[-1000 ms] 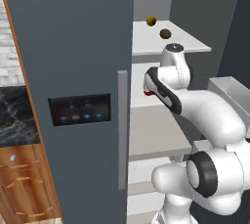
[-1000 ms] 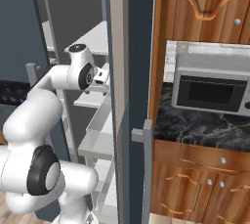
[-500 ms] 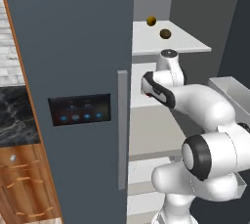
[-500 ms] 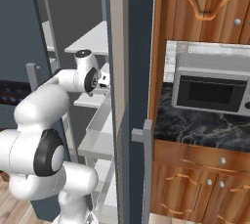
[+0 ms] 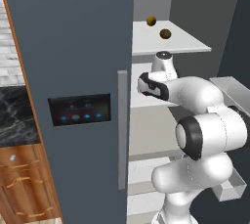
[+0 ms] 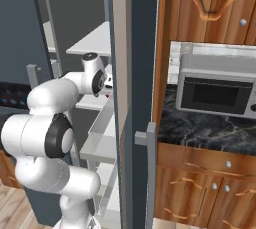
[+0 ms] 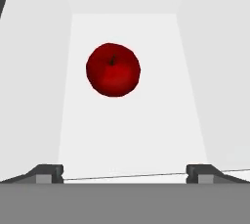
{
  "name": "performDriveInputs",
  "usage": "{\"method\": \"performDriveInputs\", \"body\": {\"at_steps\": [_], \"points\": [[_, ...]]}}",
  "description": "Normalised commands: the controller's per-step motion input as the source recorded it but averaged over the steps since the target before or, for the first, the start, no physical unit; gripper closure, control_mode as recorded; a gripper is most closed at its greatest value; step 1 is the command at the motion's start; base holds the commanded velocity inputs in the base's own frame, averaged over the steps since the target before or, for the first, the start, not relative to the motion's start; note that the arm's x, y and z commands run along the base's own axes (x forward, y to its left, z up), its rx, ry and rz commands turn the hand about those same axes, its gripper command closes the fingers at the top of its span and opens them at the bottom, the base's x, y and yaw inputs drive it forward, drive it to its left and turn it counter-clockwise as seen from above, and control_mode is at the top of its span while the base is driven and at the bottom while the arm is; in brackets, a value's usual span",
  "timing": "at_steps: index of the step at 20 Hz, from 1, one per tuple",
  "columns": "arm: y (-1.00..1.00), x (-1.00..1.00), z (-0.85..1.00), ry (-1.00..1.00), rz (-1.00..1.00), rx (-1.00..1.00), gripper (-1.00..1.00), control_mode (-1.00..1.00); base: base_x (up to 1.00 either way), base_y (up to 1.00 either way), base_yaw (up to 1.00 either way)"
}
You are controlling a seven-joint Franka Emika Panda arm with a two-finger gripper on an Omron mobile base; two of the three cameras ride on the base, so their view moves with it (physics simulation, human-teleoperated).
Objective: Pick up the apple and kiwi from the fridge and place one fruit on each plate on the dining counter.
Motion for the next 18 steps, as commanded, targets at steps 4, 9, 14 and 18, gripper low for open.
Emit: {"method": "performDriveInputs", "body": {"at_steps": [4,9,14,18], "points": [[0.12,0.4,-0.18,0.02,0.0,0.0,-1.0,-1.0,0.0,0.0,0.0],[0.08,0.37,-0.21,0.03,0.0,0.0,-1.0,-1.0,0.0,0.0,0.0],[0.0,0.46,-0.14,0.03,0.0,0.0,-1.0,-1.0,0.0,0.0,0.0],[0.0,0.49,-0.12,0.02,0.0,0.0,-1.0,-1.0,0.0,0.0,0.0]]}}
